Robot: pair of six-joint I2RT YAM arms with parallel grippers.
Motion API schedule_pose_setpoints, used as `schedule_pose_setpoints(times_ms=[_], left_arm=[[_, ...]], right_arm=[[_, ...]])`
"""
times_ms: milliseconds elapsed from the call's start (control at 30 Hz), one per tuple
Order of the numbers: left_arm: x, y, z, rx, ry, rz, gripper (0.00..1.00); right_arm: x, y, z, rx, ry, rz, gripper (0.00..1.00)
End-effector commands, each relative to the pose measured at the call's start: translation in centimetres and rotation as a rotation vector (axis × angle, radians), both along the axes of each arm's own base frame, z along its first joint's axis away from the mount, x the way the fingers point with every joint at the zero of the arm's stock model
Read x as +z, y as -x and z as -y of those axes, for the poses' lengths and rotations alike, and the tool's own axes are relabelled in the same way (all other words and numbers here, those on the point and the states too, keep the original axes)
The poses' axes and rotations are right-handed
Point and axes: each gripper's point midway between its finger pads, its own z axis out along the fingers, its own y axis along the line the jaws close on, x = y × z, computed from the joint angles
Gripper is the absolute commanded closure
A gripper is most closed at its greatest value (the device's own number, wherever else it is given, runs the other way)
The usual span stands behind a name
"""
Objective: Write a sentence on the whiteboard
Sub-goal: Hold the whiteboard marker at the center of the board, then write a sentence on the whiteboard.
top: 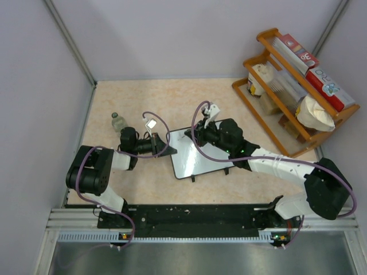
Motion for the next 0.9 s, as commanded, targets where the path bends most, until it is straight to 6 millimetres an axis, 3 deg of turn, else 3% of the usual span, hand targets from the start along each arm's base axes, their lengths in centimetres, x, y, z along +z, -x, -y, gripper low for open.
schedule_pose_setpoints(times_ms=[0, 500, 867], left_arm=[[-0.7, 0.0, -0.1, 0.015, -0.01, -0.009, 1.0], [-0.8, 0.1, -0.1, 0.013, -0.01, -0.011, 1.0], [-0.7, 0.0, -0.1, 0.012, -0.008, -0.01, 1.0]], right_arm=[[1.6, 0.1, -1.2, 0.036, -0.039, 0.038, 1.0], [-0.3, -0.7, -0.9, -0.011, 0.012, 0.001, 1.0], [0.4, -2.4, -0.5, -0.099, 0.032, 0.0, 1.0]])
